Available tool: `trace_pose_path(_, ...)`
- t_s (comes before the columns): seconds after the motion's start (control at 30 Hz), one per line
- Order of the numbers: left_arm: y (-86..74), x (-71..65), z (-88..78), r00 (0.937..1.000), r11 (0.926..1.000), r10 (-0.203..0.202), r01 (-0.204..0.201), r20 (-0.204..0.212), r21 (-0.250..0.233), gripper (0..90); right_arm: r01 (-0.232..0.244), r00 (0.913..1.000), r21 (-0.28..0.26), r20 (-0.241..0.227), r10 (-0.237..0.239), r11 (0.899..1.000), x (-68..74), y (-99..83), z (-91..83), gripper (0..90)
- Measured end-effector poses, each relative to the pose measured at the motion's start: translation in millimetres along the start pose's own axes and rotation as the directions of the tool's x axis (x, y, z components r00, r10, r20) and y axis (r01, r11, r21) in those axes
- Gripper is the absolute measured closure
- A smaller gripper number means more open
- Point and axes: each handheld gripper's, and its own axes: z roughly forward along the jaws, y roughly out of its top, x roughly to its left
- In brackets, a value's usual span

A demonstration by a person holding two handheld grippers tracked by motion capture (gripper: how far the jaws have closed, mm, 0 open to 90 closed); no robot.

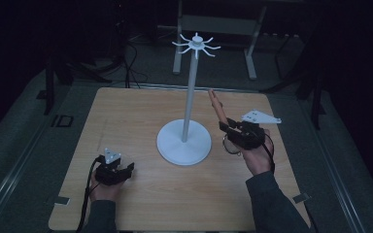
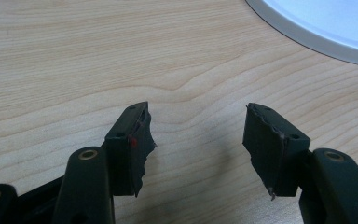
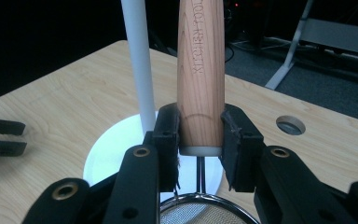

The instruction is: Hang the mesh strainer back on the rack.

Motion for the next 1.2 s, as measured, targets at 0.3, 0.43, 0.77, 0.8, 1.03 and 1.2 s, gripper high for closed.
trace_pose_path(0.3, 0.2, -0.4, 0.4, 1.0, 1.0, 0.004, -0.004, 0.0, 0.003, 41.6, -0.019, 0.9997, -0.021, -0.013, 0.019, 1.0, 2.5, 3.1, -2.3, 69.4)
trace_pose_path(0.43, 0.2, -0.7, 0.8, 1.0, 1.0, 0.005, -0.005, 0.001, 0.003, 41.6, -0.02, 0.9997, -0.028, -0.014, 0.019, 0.999, 3.4, 5.0, -4.2, 69.4)
trace_pose_path(0.77, 0.3, -0.7, 0.9, 1.0, 1.0, 0.007, -0.007, 0.002, 0.004, 41.6, -0.011, 0.9998, -0.054, -0.018, 0.01, 0.999, 8.6, 13.3, -10.8, 69.4)
trace_pose_path(0.8, 0.4, -0.7, 0.9, 1.0, 1.0, 0.008, -0.008, 0.002, 0.005, 41.6, -0.009, 0.9998, -0.055, -0.018, 0.008, 0.998, 8.9, 14.1, -11.2, 69.4)
trace_pose_path(1.03, 0.5, -0.5, 0.8, 1.0, 1.0, 0.007, -0.007, 0.002, 0.005, 41.6, -0.016, 0.9997, -0.074, -0.018, 0.015, 0.997, 10.2, 18.7, -14.1, 69.4)
trace_pose_path(1.2, 0.5, -0.4, 0.7, 1.0, 1.0, 0.005, -0.005, 0.001, 0.005, 41.6, -0.026, 0.9994, -0.091, -0.026, 0.024, 0.996, 10.3, 22.7, -16.7, 69.4)
